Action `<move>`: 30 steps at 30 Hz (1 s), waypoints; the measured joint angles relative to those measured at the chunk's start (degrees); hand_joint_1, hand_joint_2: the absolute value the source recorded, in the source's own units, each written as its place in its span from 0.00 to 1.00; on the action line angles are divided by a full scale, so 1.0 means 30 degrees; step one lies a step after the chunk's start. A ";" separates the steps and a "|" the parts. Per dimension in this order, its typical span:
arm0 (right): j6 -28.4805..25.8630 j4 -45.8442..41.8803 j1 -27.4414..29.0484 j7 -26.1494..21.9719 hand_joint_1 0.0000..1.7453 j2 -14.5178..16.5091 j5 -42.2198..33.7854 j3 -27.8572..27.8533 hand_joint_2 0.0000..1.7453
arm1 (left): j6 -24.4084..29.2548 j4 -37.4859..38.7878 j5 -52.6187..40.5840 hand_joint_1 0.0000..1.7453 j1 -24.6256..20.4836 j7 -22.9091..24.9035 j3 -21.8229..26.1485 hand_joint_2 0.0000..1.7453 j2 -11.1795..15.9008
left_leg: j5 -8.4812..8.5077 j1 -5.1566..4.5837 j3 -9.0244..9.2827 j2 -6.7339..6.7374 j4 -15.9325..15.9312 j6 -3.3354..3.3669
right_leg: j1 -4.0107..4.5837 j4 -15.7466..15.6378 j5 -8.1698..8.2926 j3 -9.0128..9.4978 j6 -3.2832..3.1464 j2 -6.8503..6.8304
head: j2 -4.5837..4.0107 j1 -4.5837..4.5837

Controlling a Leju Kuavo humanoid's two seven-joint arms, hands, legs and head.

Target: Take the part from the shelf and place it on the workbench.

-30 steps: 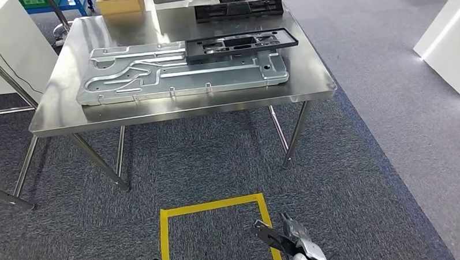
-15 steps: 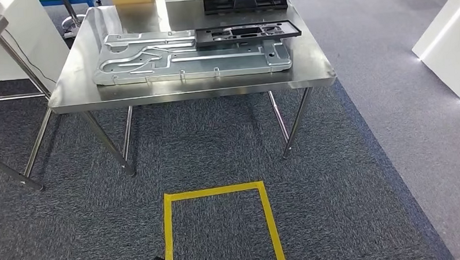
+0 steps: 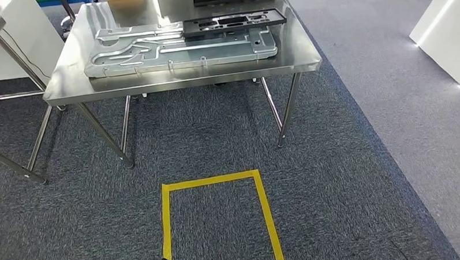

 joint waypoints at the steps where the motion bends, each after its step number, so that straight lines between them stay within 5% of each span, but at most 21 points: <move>1: -0.0013 0.0011 0.0020 0.0076 0.00 0.0000 0.0225 0.0042 1.00 | -0.0013 0.0000 -0.0036 0.00 0.0020 0.0009 -0.0053 0.00 0.0000 | -0.0803 0.0002 -0.0499 -0.0004 0.1331 -0.0041 | 0.0067 0.0013 0.0063 -0.0103 -0.0105 -0.0083 | 0.0000 0.0000; 3: -0.0040 0.0022 0.0043 0.0189 0.00 0.0002 0.0593 0.0175 1.00 | -0.0031 0.0000 -0.0095 0.00 0.0069 0.0047 -0.0156 0.00 0.0000 | -0.1800 0.0002 -0.1246 -0.0006 0.3624 -0.0080 | 0.0218 0.0071 0.0152 -0.0292 -0.0217 -0.0268 | 0.0000 0.0000; 4: -0.0073 0.0026 0.0048 0.0215 0.00 0.0002 0.0714 0.0237 1.00 | -0.0033 0.0000 -0.0102 0.00 0.0095 0.0073 -0.0195 0.00 0.0000 | -0.1752 -0.0008 -0.1164 -0.0003 0.3858 -0.0050 | 0.0293 0.0115 0.0173 -0.0362 -0.0239 -0.0374 | 0.0000 0.0000; 7: -0.0164 0.0027 0.0005 0.0233 0.00 0.0011 0.0944 0.0381 1.00 | -0.0036 -0.0002 -0.0102 0.00 0.0096 0.0106 -0.0279 0.00 0.0004 | -0.0371 -0.0175 0.0935 0.0362 0.0693 0.0348 | 0.0495 0.0245 0.0159 -0.0413 -0.0246 -0.0753 | 0.0000 0.0000; 9: -0.0182 0.0031 -0.0017 0.0206 0.00 0.0027 0.1036 0.0459 1.00 | -0.0040 -0.0005 -0.0107 0.00 0.0027 0.0104 -0.0332 0.00 0.0005 | 0.0002 -0.0396 0.2077 0.0849 -0.1346 0.0663 | 0.0589 0.0298 0.0145 -0.0439 -0.0180 -0.1054 | 0.0000 0.0000; 12: -0.0258 0.0029 -0.0126 0.0118 0.00 0.0045 0.1258 0.0559 1.00 | -0.0064 -0.0005 -0.0111 0.00 0.0037 0.0104 -0.0361 0.00 0.0014 | 0.0088 -0.0432 0.2223 0.0710 -0.1985 0.0915 | 0.0629 0.0312 0.0159 -0.0454 0.0033 -0.1488 | 0.0000 0.0000; 14: -0.0328 0.0026 -0.0208 0.0054 0.00 0.0047 0.1353 0.0616 1.00 | -0.0082 -0.0002 -0.0100 0.00 0.0058 0.0096 -0.0363 0.00 0.0009 | 0.0329 -0.0271 0.2249 0.0411 -0.2289 0.1118 | 0.0598 0.0812 -0.0300 -0.0635 0.0252 -0.1052 | 0.0000 0.0004; 17: -0.0448 0.0026 -0.0375 -0.0057 0.00 0.0026 0.1434 0.0669 1.00 | -0.0095 0.0000 -0.0069 0.00 0.0044 0.0080 -0.0372 0.00 -0.0029 | 0.0562 -0.0188 0.2103 0.0021 -0.2416 0.1243 | 0.0375 0.4093 -0.2146 -0.2025 0.0564 -0.0046 | 0.0000 0.0007; 19: -0.0510 0.0026 -0.0501 -0.0124 0.00 0.0027 0.1556 0.0698 1.00 | -0.0097 0.0000 -0.0018 0.00 0.0081 0.0067 -0.0377 0.00 -0.0033 | 0.0628 -0.0165 0.1987 -0.0325 -0.2350 0.1183 | 0.0176 0.5587 -0.2519 -0.2536 0.0738 0.0044 | 0.0000 0.0007; 20: -0.0521 0.0026 -0.0527 -0.0148 0.00 0.0031 0.1642 0.0720 1.00 | -0.0097 0.0000 0.0006 0.00 0.0095 0.0047 -0.0377 0.00 -0.0033 | 0.0645 -0.0135 0.1943 -0.0539 -0.2278 0.1132 | 0.0066 0.5257 -0.2134 -0.2271 0.0818 0.0055 | 0.0000 0.0007; 23: -0.0532 0.0031 -0.0472 -0.0208 0.00 0.0040 0.1898 0.0807 1.00 | -0.0091 -0.0002 0.0047 0.00 0.0075 -0.0040 -0.0377 0.00 -0.0033 | 0.0599 -0.0049 0.1688 -0.1218 -0.1852 0.0851 | -0.0278 0.1745 -0.0508 -0.0439 0.1025 0.0926 | 0.0000 0.0007; 25: -0.0546 0.0038 -0.0445 -0.0275 0.00 0.0069 0.2009 0.0849 1.00 | -0.0078 -0.0004 0.0064 0.00 0.0051 -0.0097 -0.0384 0.00 -0.0027 | 0.0658 -0.0063 0.1346 -0.1582 -0.1619 0.0558 | -0.0318 0.0685 -0.0439 -0.0062 0.0918 0.1549 | 0.0000 0.0005; 28: -0.0575 0.0040 -0.0502 -0.0324 0.00 0.0155 0.2197 0.0905 1.00 | -0.0056 -0.0002 0.0073 0.00 0.0169 -0.0184 -0.0412 0.00 0.0013 | 0.0763 -0.0012 0.1027 -0.1801 -0.1524 0.0161 | -0.0263 0.0564 -0.0361 -0.0169 0.0465 0.1114 | 0.0000 0.0005; 30: -0.0588 0.0040 -0.0491 -0.0334 0.00 0.0215 0.2369 0.0973 0.50 | -0.0042 0.0000 0.0075 0.00 0.0213 -0.0233 -0.0444 0.00 0.0044 | 0.0058 0.0003 0.0485 -0.1163 -0.0414 0.0014 | -0.0275 0.0414 -0.0225 -0.0156 0.0160 0.0616 | 0.0000 0.0000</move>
